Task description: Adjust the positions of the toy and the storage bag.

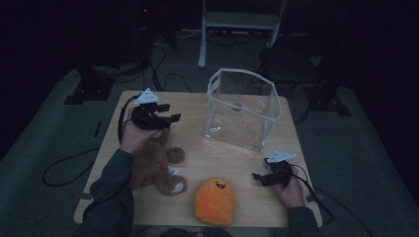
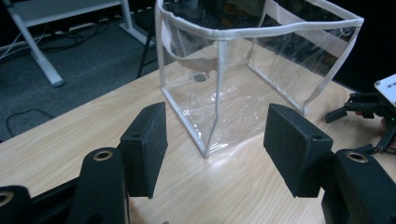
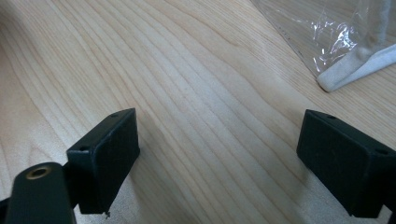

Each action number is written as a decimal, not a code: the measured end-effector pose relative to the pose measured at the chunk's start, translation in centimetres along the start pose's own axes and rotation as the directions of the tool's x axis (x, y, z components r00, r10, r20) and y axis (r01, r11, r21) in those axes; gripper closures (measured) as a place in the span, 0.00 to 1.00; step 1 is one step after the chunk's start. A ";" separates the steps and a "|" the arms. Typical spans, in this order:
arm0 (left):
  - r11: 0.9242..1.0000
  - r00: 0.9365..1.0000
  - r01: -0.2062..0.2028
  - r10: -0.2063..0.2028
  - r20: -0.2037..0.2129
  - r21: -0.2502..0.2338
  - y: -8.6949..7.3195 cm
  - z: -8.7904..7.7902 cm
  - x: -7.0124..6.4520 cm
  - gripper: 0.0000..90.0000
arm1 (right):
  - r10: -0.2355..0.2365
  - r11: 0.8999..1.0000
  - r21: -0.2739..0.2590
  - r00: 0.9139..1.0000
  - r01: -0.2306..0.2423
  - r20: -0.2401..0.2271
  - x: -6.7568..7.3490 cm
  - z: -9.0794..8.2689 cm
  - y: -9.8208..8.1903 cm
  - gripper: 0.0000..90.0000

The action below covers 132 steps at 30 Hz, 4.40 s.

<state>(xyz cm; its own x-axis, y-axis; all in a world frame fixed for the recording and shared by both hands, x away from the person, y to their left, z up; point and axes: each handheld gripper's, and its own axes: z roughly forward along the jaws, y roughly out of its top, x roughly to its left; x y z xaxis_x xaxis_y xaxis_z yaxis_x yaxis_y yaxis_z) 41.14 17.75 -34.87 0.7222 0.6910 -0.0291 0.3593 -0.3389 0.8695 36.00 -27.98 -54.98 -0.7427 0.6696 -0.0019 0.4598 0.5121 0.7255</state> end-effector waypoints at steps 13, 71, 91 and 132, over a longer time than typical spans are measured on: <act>1.000 1.000 -0.010 0.009 0.013 0.015 1.8 2.9 -0.3 0.45 | 0.001 1.000 0.001 1.000 -0.001 -0.001 0.0 0.0 0.0 0.14; 0.984 0.996 -0.086 0.086 0.006 0.157 3.0 12.3 -3.1 0.93 | 0.003 1.000 0.002 1.000 -0.003 -0.001 0.0 0.0 0.0 0.14; 0.978 0.987 -0.154 0.146 0.067 0.143 -1.1 5.7 -7.3 0.95 | 0.024 1.000 -0.001 1.000 -0.024 0.020 -0.1 -0.2 -0.1 0.14; 0.985 0.984 0.084 -0.057 -0.171 0.154 -5.9 -2.2 -0.5 0.56 | 0.025 1.000 0.000 0.999 -0.025 0.022 -0.1 -0.2 -0.2 0.14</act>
<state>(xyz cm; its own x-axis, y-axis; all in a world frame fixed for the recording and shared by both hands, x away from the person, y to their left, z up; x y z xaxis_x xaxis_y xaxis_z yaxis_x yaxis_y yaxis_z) 37.38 20.83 -38.96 0.5885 0.8085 0.0062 0.5051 -0.3737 0.7780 35.93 -28.27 -54.98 -0.7201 0.6939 0.0010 0.4781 0.4951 0.7254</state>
